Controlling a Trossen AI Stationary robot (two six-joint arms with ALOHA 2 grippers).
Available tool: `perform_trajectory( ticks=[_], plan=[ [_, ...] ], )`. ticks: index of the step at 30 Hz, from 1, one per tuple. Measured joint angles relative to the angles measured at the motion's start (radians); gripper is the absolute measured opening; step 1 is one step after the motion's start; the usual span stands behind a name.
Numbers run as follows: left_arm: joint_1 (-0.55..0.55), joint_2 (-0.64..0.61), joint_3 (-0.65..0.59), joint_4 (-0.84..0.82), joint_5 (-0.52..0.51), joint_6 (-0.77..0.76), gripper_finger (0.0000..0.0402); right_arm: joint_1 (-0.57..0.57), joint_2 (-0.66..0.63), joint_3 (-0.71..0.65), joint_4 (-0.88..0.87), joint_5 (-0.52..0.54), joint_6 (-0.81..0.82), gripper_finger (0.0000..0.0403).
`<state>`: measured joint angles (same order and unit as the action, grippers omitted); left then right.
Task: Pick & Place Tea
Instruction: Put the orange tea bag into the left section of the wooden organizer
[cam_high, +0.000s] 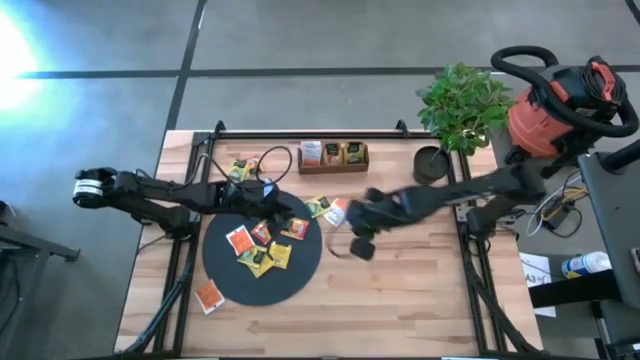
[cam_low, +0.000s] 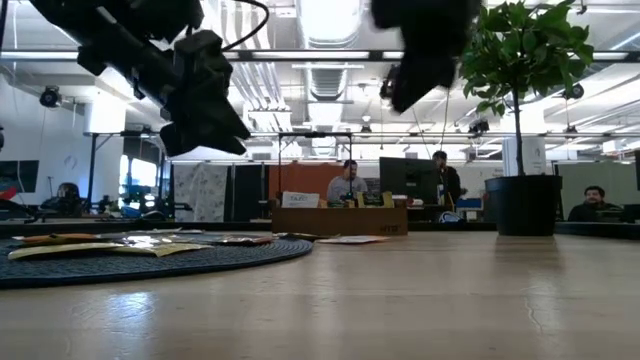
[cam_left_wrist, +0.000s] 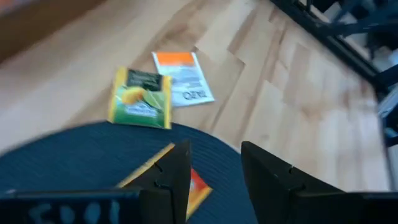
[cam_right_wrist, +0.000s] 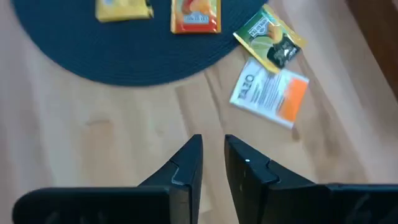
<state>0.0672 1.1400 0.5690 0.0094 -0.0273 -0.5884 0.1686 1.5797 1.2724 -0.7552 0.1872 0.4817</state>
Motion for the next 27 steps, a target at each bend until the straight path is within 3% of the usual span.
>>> perform_trajectory(
  ticks=[5,9,14,22,27],
  plan=[
    [-0.039,0.0,0.001,0.0,0.0,-0.126,0.0135,0.132,-0.118,-0.133,0.074,0.123,0.341,0.0063],
    [-0.058,0.0,0.003,0.01,-0.036,-0.148,0.0135,0.203,-0.128,-0.202,0.145,0.131,0.591,0.0064],
    [-0.057,0.008,0.002,0.034,-0.062,-0.166,0.0135,0.234,-0.087,-0.247,0.168,0.136,0.773,0.0063],
    [-0.043,0.13,0.002,0.178,-0.065,-0.075,0.0135,0.099,-0.001,-0.289,0.176,0.156,0.868,0.0073],
    [-0.011,0.303,0.036,0.372,0.083,-0.006,0.0135,-0.04,0.066,-0.291,0.26,0.084,0.891,0.008]
  ],
)
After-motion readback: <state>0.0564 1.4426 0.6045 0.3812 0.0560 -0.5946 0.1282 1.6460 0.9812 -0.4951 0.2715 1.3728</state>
